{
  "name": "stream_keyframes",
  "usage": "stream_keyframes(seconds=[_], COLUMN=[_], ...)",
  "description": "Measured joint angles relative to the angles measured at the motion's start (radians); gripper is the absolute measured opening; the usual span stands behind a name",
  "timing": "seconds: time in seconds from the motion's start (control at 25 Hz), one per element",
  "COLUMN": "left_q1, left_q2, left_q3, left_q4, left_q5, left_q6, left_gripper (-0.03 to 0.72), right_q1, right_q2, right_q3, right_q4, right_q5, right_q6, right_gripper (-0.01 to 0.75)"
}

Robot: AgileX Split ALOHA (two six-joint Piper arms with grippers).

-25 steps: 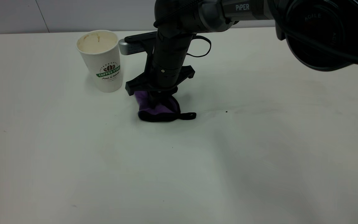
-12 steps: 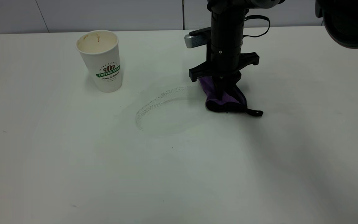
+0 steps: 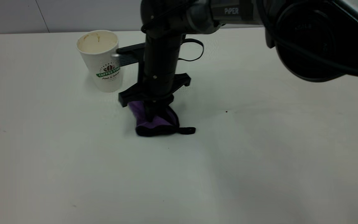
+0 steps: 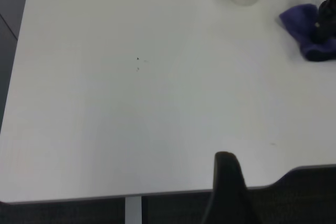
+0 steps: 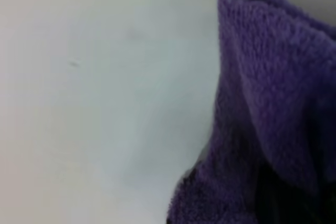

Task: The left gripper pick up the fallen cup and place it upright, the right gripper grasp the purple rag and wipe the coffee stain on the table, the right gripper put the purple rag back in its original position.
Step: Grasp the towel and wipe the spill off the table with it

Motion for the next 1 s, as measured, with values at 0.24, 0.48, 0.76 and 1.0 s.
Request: stream_keyframes(seconds=[0.24, 0.48, 0.76, 1.0], left_q1=[0.0, 0.0, 0.0, 0.0], left_q2=[0.0, 0.0, 0.0, 0.0], left_q3=[0.0, 0.0, 0.0, 0.0], left_q4=[0.0, 0.0, 0.0, 0.0], left_q5=[0.0, 0.0, 0.0, 0.0], left_q6=[0.0, 0.0, 0.0, 0.0], left_gripper=[0.539, 0.539, 0.539, 0.539], right_q1=[-0.04, -0.157, -0.174, -0.168], right_q2=[0.0, 0.0, -0.032, -0.054], right_q3=[0.0, 0.0, 0.0, 0.0], right_q4=[-0.019, 0.005, 0.067, 0.068], right_q5=[-0.052, -0.01, -0.012, -0.164], right_q6=[0.004, 0.008, -0.041, -0.061], right_gripper=[0.086, 0.086, 0.086, 0.086])
